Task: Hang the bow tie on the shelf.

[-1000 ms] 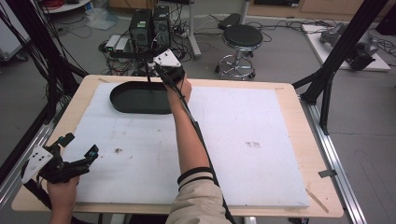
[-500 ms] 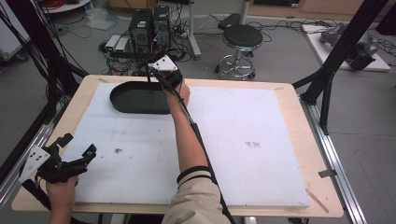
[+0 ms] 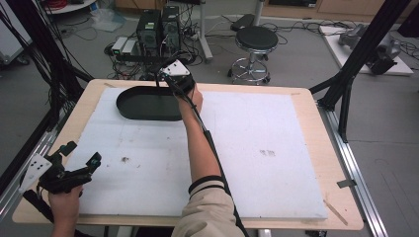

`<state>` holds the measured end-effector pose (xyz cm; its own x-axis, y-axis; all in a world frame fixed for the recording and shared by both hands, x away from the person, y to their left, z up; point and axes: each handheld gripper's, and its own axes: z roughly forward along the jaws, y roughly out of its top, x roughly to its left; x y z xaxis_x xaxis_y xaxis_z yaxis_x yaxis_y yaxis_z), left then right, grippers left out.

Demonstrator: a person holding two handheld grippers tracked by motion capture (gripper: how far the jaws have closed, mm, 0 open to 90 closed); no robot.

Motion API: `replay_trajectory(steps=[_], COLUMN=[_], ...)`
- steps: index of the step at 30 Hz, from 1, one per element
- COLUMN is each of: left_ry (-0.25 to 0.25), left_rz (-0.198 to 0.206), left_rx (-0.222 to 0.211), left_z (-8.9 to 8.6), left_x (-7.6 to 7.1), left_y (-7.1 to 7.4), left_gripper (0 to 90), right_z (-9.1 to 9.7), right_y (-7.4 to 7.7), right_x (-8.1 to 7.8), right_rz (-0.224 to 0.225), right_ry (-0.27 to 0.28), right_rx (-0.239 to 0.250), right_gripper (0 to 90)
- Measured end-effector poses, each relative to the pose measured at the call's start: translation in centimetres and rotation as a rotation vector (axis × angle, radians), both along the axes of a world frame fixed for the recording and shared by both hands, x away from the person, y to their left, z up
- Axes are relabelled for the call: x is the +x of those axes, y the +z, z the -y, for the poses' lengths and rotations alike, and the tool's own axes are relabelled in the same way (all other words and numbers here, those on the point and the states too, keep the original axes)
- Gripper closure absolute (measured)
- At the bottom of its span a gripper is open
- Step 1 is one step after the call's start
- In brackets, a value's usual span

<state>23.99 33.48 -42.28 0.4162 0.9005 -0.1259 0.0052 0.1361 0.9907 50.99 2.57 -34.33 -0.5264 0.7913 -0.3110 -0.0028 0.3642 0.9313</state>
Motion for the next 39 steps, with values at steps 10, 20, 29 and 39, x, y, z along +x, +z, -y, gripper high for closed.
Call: replay_trajectory(steps=[10,20,29,39], left_ry=[-0.002,-0.003,-0.003,0.000], left_rz=[-0.001,-0.001,-0.005,-0.011], left_rx=[0.000,-0.006,-0.003,-0.006], left_z=[-0.1,-0.1,-0.1,0.0], left_x=[0.0,0.0,0.1,0.1], left_y=[0.0,0.0,0.0,-0.1], left_gripper=[1.8,1.8,1.8,1.8], right_z=[0.2,0.6,1.9,5.5], right_y=[-0.3,0.1,1.6,2.5], right_x=[0.2,-0.2,-2.0,-5.1], right_rz=[-0.016,-0.024,-0.016,-0.035], right_ry=[-0.001,0.001,0.025,0.025], right_rx=[-0.023,-0.026,0.041,0.141], right_gripper=[81.8,70.7,37.5,11.3])
